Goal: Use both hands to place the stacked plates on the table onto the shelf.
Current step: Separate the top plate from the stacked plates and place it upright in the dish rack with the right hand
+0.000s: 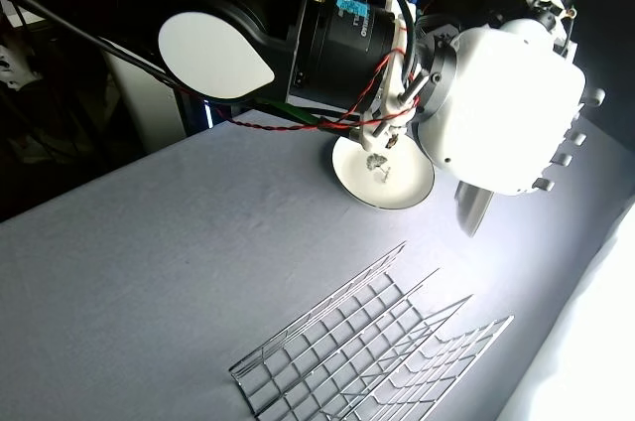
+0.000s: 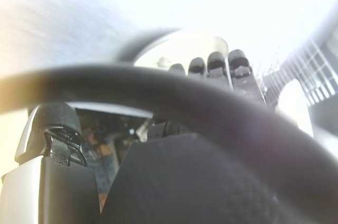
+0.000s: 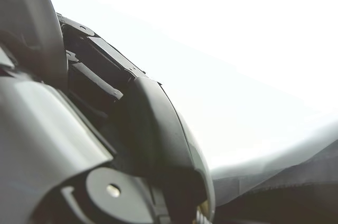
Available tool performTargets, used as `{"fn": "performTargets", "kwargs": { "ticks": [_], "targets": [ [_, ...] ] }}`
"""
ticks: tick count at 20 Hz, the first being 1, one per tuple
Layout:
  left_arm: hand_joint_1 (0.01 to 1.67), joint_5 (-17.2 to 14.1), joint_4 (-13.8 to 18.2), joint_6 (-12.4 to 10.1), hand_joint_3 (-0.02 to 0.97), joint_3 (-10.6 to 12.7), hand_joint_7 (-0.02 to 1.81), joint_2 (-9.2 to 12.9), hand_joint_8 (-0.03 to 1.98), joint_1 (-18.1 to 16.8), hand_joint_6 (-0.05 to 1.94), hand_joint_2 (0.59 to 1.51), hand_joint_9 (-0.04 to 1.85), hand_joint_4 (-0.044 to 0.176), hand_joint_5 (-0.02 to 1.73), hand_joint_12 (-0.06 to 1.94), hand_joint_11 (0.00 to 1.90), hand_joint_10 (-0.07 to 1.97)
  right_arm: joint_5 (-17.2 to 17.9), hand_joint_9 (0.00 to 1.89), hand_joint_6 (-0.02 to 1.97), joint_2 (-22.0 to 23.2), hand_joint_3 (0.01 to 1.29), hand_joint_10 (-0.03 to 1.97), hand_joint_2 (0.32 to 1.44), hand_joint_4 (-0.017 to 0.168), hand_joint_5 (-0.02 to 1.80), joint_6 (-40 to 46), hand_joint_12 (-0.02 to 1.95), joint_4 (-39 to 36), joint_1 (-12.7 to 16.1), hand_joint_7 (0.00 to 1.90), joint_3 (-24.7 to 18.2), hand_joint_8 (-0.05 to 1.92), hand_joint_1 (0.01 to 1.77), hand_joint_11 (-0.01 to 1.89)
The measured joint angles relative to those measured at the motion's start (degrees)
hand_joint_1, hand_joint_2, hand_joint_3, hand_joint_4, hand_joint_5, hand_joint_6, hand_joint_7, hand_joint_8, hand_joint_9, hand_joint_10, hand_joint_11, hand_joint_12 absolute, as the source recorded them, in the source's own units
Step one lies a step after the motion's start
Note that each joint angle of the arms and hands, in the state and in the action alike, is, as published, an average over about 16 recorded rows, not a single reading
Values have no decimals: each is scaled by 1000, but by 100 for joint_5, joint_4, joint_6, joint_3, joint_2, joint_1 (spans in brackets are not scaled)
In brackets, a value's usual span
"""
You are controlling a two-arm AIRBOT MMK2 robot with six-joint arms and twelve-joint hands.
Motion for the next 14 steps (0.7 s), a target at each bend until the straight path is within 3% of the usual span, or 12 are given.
{"fn": "performTargets", "kwargs": {
  "ticks": [14],
  "targets": [
    [15, 226, -380, 321, 14, 157, 13, -570, 0, 328, 9, 1140, 17, -3, 20, -3, 13, 3, -227, 883, 1028, 520, 13, 1208, 1056, -9, 877, -32, 1397, 64, -33, 983, 77, 916, 1381, 743]
  ]
}}
